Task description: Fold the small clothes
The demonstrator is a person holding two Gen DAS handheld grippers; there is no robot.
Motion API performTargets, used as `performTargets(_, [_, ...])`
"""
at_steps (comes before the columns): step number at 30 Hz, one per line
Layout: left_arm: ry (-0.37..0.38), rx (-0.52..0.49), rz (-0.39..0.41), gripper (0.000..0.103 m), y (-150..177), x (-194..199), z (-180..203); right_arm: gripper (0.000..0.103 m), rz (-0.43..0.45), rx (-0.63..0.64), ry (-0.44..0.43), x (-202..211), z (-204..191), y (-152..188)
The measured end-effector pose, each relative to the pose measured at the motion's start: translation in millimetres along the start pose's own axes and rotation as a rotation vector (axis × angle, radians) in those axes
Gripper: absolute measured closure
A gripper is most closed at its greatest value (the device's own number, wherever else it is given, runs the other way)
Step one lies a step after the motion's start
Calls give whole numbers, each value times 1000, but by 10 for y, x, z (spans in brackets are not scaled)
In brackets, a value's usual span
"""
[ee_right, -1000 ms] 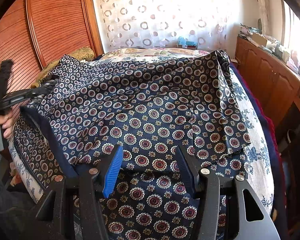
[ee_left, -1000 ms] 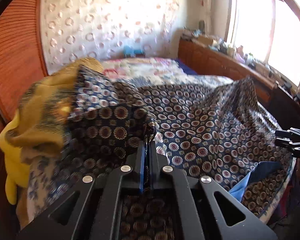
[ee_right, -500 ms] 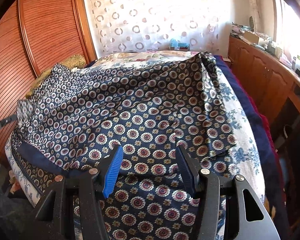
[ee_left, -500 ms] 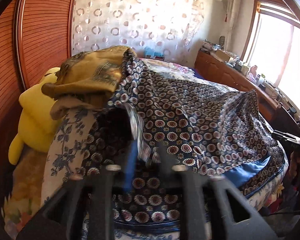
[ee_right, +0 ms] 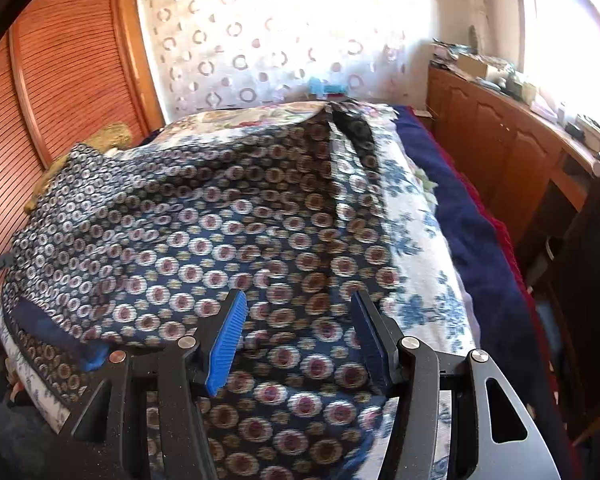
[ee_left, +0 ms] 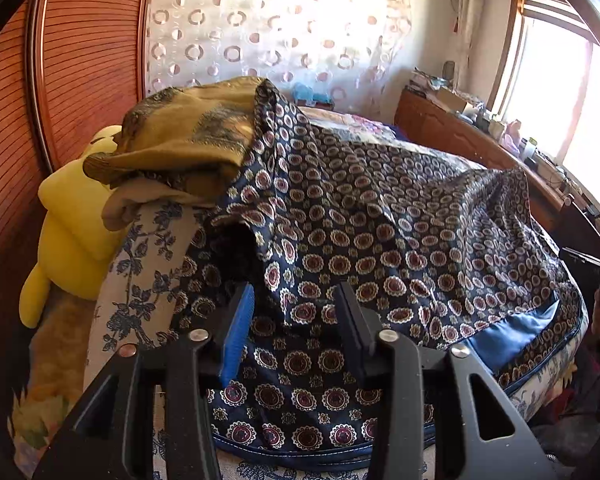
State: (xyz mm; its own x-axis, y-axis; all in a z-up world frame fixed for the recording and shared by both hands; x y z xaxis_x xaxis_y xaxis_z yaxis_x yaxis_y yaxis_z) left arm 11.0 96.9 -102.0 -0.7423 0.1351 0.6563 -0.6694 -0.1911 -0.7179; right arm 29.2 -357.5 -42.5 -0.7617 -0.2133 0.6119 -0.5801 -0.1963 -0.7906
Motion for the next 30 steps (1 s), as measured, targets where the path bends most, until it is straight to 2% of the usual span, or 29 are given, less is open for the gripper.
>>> performTargets(1, [8, 2, -2, 28, 5, -6, -2, 47, -1, -3, 8, 0, 30, -1])
performTargets(2, [12, 4, 0, 24, 8, -4, -2, 47, -2, -6, 18, -7, 65, -15])
performTargets(9, [-19, -24, -2, 24, 15, -26, 47, 47, -23, -39, 56, -112, 295, -72])
performTargets(11, [-28, -25, -6, 24, 24, -38, 48, 61, -37, -34, 56, -171, 319, -86])
performTargets(12, [-30, -26, -8, 24, 30, -42, 51, 75, -47, -35, 56, -203, 325, -86])
performTargets(14, [-32, -31, -11, 24, 38, -50, 59, 81, -52, -33, 54, -229, 330, -97])
performTargets(16, [-35, -37, -13, 24, 45, -55, 69, 95, -44, -28, 45, -218, 324, -93])
performTargets(18, [-36, -37, -13, 24, 50, -58, 76, 100, -31, -22, 41, -180, 318, -107])
performTargets(24, [-40, -43, -2, 24, 24, -28, 103, 102, 27, -6, -20, 177, 229, -98])
performTargets(28, [-55, -50, 42, 24, -34, 66, 99, 102, 35, 17, -31, 507, 161, 26])
performTargets(30, [-62, -46, 55, 24, -56, 88, 76, 102, 24, 14, -26, 536, 158, 95])
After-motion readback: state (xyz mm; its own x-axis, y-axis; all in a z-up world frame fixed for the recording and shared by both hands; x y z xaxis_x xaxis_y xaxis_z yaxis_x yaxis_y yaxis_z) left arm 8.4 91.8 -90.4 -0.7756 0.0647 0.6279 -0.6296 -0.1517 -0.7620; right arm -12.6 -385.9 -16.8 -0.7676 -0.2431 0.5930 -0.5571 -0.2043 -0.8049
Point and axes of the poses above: each gripper's, at about its wrist camera, not at the fingertips, and x roughly against the way its jaws point, z to its right, y to its underside, the point moved 1 cm from there along -x, roughly the way its jaws point, and after that the axes turned 5 degrees about x, right-handed, at the moved point
